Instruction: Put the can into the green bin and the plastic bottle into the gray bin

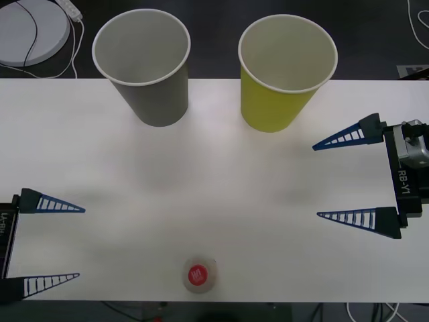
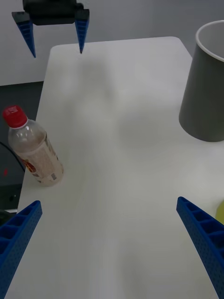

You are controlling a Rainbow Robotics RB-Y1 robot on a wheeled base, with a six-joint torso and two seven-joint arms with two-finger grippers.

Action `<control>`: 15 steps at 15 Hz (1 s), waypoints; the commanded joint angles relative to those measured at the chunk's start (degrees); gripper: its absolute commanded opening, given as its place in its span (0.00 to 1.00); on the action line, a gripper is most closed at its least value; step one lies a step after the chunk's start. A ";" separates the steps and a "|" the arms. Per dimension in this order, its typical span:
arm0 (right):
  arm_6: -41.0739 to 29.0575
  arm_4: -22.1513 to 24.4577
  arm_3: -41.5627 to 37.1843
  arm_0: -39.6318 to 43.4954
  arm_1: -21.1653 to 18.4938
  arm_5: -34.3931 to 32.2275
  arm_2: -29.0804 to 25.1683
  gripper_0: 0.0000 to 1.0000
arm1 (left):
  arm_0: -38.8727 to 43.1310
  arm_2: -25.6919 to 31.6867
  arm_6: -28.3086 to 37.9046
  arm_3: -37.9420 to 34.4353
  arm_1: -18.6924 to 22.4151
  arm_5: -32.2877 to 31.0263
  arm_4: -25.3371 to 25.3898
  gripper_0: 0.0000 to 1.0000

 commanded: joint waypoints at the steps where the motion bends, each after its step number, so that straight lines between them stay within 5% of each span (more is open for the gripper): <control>1: -0.01 0.00 -0.01 0.00 0.00 0.00 0.00 1.00 | -1.72 -4.02 -1.56 1.52 -2.14 1.40 0.24 1.00; 15: -0.01 0.00 -0.01 0.00 0.00 0.00 0.00 1.00 | -2.95 -23.18 -8.85 -2.00 -4.87 18.71 0.24 1.00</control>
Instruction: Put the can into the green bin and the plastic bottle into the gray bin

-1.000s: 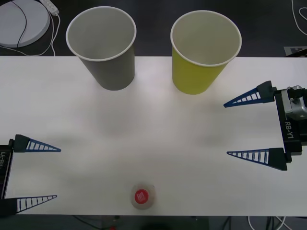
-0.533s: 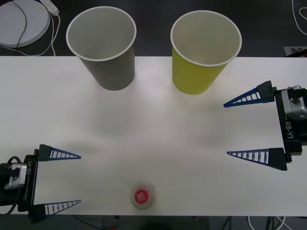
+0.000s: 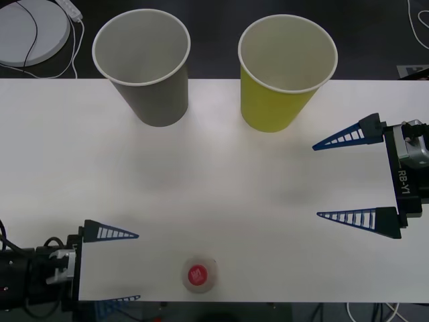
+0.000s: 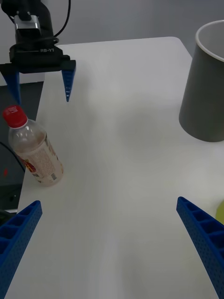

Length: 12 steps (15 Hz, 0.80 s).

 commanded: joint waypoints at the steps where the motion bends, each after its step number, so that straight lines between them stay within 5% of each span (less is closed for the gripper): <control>1: 0.00 0.00 -0.01 0.00 0.00 0.00 0.00 1.00 | -0.99 -3.64 -2.39 -0.08 0.00 3.20 0.07 1.00; 7: 0.00 0.00 -0.01 0.00 0.00 0.00 0.00 1.00 | -2.57 -8.29 -6.79 -0.08 0.00 6.36 0.07 1.00; 12: 0.00 0.00 -0.01 0.00 0.00 0.00 0.00 1.00 | -3.27 -9.79 -8.37 -0.08 -3.78 7.33 -2.57 1.00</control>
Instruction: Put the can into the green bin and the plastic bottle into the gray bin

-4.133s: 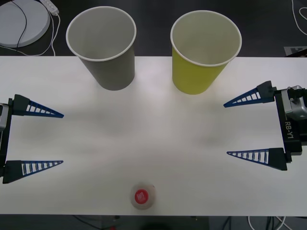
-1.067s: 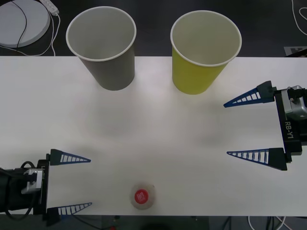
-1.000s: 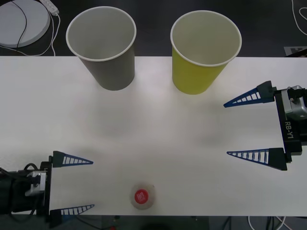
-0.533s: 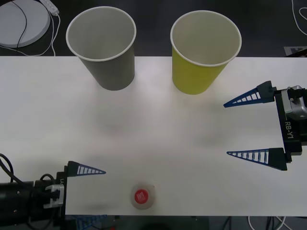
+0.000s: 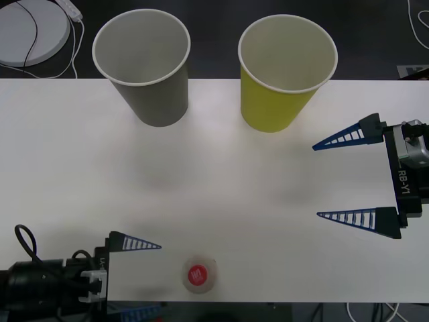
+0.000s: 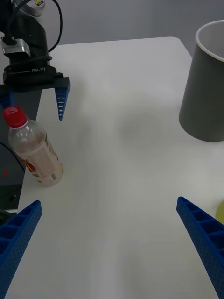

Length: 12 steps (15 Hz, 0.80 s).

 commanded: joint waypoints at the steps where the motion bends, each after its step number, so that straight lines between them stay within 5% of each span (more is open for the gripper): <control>1: -0.01 0.00 -0.01 0.00 0.00 0.00 0.00 1.00 | 0.00 -0.27 -0.13 -0.01 -2.40 0.01 -1.60 1.00; 12: -0.01 0.00 -0.01 0.00 0.00 0.00 0.00 1.00 | -3.34 -4.13 0.39 -0.01 -7.15 1.86 -1.68 1.00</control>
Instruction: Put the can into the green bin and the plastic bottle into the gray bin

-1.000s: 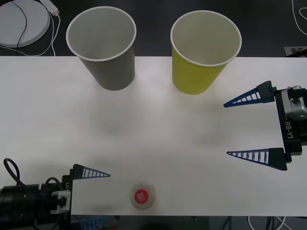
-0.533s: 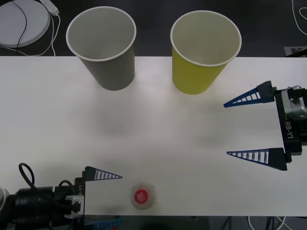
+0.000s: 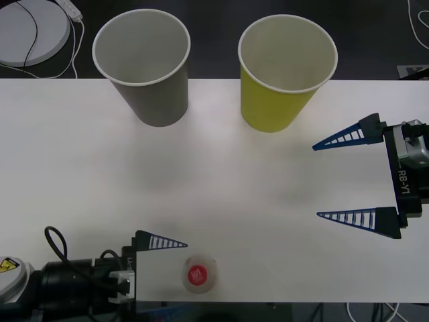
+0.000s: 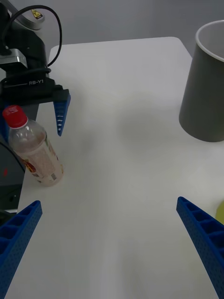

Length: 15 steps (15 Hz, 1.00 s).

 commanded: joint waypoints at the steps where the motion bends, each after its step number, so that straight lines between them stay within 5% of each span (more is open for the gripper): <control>1: 0.00 0.00 0.00 0.00 0.00 0.00 0.00 1.00 | -1.09 -1.26 0.34 -0.01 -1.06 1.20 0.04 1.00; 15: 0.00 0.00 0.00 0.00 0.00 0.00 0.00 1.00 | -3.73 -6.44 2.72 0.61 -6.60 6.30 -2.86 1.00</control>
